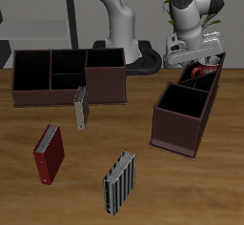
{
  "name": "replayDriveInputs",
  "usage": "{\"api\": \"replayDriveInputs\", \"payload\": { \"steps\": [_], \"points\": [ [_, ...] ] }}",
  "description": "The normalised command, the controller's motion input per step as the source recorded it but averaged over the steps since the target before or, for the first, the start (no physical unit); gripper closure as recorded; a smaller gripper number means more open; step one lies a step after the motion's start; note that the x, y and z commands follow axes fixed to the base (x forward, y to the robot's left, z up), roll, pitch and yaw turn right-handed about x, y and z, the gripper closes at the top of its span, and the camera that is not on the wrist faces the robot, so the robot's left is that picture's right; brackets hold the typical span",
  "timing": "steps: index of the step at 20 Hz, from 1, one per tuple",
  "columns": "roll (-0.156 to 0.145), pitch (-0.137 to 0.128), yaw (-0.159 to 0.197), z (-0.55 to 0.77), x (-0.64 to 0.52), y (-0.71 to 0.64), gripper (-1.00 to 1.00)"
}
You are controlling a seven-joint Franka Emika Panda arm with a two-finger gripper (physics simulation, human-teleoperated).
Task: Place the red mug into the left desk caddy's left compartment and place the striped book into the left desk caddy's back compartment and place the red book into the back desk caddy's front compartment
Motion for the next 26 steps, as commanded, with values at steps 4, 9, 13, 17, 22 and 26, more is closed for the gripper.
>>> {"api": "replayDriveInputs", "payload": {
  "steps": [4,9,13,17,22,26],
  "points": [
    [-0.052,-0.044,-0.019,0.38,0.21,-0.23,-1.00],
    [-0.076,-0.064,-0.009,0.43,0.25,-0.35,-1.00],
    [-0.113,-0.056,-0.023,0.39,0.37,-0.44,-1.00],
    [-0.141,-0.042,-0.036,0.44,0.55,-0.65,-1.00],
    [-0.121,-0.022,-0.042,0.31,0.52,-0.60,-1.00],
    [-0.118,-0.009,-0.008,0.20,0.63,-0.66,-1.00]
  ]
}}
